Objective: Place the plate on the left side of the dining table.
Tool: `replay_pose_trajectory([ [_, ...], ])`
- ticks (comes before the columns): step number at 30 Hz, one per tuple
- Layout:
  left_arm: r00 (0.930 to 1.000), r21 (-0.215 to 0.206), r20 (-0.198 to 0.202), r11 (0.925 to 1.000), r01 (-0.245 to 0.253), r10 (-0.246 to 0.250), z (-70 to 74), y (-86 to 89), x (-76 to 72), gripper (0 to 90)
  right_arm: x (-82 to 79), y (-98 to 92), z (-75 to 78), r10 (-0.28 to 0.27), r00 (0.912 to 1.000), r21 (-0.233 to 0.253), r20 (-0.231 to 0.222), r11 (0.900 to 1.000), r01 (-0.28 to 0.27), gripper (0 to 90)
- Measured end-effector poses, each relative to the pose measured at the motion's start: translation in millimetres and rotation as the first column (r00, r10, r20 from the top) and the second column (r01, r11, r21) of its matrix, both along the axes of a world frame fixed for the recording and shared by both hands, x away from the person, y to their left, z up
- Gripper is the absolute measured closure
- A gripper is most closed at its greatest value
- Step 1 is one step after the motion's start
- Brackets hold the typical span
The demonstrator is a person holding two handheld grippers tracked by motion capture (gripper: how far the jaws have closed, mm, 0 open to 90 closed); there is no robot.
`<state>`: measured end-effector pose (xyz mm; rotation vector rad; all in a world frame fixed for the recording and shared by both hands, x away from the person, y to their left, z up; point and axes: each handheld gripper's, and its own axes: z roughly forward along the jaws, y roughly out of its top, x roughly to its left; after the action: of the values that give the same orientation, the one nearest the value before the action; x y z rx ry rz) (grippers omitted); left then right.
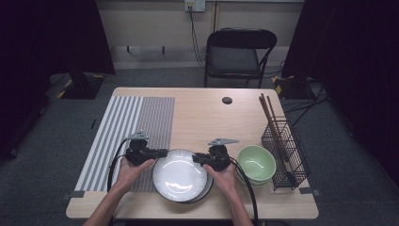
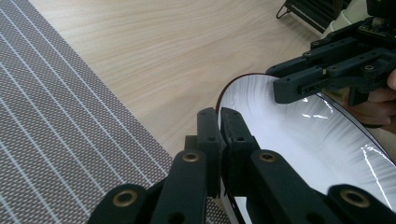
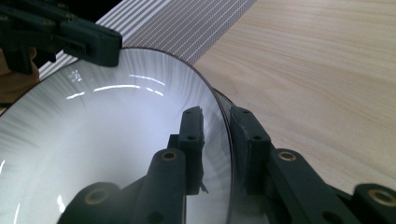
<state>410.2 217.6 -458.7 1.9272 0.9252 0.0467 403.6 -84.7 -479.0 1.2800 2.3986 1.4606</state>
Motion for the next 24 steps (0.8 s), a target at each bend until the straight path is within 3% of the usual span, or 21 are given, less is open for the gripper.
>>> replay_pose_trajectory([
  [6, 0.9998, -0.012, -0.015, 0.9999, -0.01, 0.01, -0.8, 1.5, 0.2, 87.2, 1.4, -1.9, 0.0, -0.003, 1.0, -0.003, -0.005, 1.0, 0.003, 82.3],
  [10, 0.9998, -0.02, -0.016, 0.9997, 0.013, -0.013, 0.6, 4.6, -1.6, 81.7, 1.3, -3.4, -0.8, -0.006, 1.0, 0.012, -0.008, 1.0, 0.006, 83.1],
  [12, 0.9989, -0.058, -0.043, 0.9982, 0.014, -0.017, 0.9, 12.8, -3.9, 80.9, 0.6, -3.8, -1.3, -0.011, 0.9999, 0.017, -0.002, 1.0, 0.011, 83.4],
  [14, 0.9995, -0.014, -0.026, 0.9997, 0.018, -0.018, 2.1, 12.8, -6.8, 80.9, 0.2, -4.6, -1.8, -0.015, 0.9999, 0.022, 0.0, 1.0, 0.015, 83.6],
  [16, 0.999, -0.021, -0.041, 0.9996, 0.02, -0.021, 0.6, 12.0, -6.4, 82.8, 0.2, -4.5, -1.2, -0.017, 0.9998, 0.021, 0.003, 1.0, 0.017, 83.7],
  [19, 0.9993, -0.007, -0.03, 0.9998, 0.02, -0.02, 1.2, 10.4, -5.1, 84.1, 0.0, -3.8, -0.4, -0.03, 0.9995, 0.018, 0.004, 0.999, 0.03, 83.7],
  [21, 0.9989, -0.048, -0.043, 0.9988, 0.013, -0.015, -0.5, 11.8, -1.4, 84.6, 0.7, -3.7, 1.1, -0.03, 0.9995, 0.008, 0.012, 1.0, 0.03, 84.0],
  [24, 0.9999, -0.019, -0.014, 0.9998, 0.004, -0.004, 3.0, 9.4, -1.4, 85.6, 1.8, -4.5, 3.7, -0.037, 0.9992, 0.014, 0.017, 0.999, 0.037, 84.5],
])
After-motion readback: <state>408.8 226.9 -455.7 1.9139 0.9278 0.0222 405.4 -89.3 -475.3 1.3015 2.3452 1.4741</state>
